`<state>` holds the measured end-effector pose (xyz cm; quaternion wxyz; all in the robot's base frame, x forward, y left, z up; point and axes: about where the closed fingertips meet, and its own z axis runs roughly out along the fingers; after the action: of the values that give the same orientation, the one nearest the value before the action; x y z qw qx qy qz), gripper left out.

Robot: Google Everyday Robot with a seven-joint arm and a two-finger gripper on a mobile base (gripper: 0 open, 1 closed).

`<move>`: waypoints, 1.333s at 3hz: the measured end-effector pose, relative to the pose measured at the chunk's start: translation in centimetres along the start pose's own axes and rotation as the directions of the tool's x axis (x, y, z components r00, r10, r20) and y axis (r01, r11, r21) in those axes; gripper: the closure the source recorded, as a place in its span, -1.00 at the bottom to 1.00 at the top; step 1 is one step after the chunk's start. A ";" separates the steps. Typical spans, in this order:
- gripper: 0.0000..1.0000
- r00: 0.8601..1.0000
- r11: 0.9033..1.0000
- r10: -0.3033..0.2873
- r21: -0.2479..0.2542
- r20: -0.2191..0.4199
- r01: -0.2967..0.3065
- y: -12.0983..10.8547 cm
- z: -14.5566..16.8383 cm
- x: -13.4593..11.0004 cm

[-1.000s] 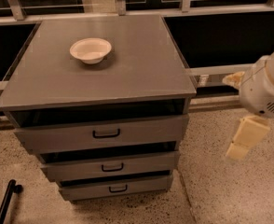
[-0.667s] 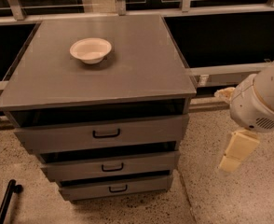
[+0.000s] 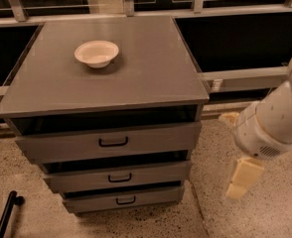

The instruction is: Open middle drawer

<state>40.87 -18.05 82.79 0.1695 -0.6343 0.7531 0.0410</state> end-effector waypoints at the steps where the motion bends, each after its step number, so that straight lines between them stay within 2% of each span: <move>1: -1.00 0.999 0.999 -0.009 -0.031 0.031 0.010 1.6 4.9 1.2; 2: -1.00 0.997 0.999 -0.003 -0.042 0.077 0.007 3.6 10.5 2.3; 3: -1.00 0.996 1.000 -0.002 0.005 0.084 0.001 2.8 11.1 2.2; 4: -1.00 0.996 1.000 -0.002 0.006 0.084 0.001 2.8 11.1 2.2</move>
Offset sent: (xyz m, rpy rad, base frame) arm -0.0204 0.0263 -0.1936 0.1464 -0.0074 0.0166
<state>40.14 -16.55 71.31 0.2030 -0.6322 0.7449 0.0655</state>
